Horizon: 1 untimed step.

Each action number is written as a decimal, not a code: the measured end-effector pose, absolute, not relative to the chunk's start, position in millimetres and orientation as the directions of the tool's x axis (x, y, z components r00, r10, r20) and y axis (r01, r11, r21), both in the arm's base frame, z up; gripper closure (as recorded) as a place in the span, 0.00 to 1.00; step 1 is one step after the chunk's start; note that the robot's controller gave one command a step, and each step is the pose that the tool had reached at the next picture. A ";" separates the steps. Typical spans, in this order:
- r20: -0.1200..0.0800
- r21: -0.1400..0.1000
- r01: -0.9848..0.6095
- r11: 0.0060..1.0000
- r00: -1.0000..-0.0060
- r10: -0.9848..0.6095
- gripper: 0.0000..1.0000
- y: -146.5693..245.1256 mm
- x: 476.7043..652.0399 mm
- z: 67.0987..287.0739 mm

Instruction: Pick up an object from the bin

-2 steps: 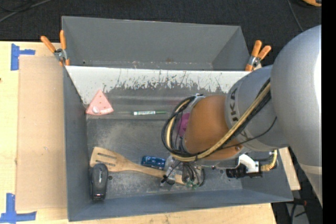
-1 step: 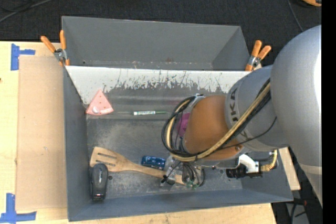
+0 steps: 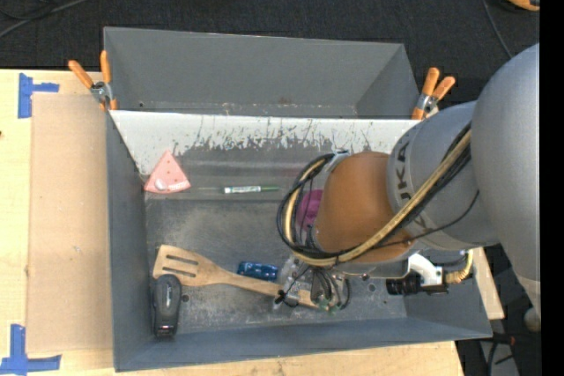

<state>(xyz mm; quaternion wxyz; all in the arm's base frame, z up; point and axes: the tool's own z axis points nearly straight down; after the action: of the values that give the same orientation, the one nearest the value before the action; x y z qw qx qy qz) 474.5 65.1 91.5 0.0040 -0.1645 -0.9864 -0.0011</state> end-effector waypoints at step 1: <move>0.010 0.000 0.324 0.946 -0.946 0.324 1.00 65.0 474.2 115.3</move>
Offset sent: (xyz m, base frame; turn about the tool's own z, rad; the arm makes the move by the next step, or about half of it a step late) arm 0.0000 0.0000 0.0745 -0.0005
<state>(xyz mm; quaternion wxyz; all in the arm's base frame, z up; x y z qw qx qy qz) 474.2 65.0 115.3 0.0050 -0.1641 -0.9864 -0.0010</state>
